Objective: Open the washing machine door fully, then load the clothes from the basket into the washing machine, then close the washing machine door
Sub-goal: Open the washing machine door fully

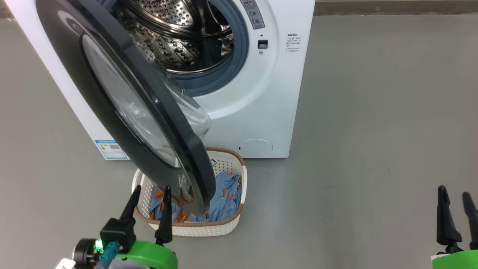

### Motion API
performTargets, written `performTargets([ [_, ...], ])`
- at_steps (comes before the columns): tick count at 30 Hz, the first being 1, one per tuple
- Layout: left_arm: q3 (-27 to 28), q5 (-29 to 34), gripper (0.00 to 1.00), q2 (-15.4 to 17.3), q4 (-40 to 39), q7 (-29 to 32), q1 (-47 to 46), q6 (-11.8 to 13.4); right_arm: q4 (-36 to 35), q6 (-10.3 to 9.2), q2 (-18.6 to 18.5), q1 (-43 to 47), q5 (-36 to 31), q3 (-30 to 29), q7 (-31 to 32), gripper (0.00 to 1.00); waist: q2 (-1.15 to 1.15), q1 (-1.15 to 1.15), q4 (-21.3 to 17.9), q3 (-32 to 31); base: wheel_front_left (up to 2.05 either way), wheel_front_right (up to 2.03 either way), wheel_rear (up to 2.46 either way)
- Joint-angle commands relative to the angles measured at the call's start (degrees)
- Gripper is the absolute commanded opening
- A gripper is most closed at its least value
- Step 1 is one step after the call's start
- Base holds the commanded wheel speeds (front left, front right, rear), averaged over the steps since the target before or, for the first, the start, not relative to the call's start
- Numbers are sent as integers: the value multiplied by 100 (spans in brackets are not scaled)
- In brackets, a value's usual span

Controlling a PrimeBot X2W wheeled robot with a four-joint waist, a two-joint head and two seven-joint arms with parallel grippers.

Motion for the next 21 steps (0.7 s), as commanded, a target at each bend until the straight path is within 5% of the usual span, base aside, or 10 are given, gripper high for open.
performTargets([
  [1,218,57,100,88,-163,-46,-80,-48,-286,56,-16,-8,-530,-20,-67,100,0,0,1,1,0,0,0],
  [8,262,61,100,83,-142,-46,-82,-85,-570,56,299,61,-2261,-102,-1,100,0,0,56,-26,0,0,0],
  [21,255,38,100,76,-115,-46,-75,-87,-524,56,630,62,-3087,114,107,100,0,0,145,-63,0,0,0],
])
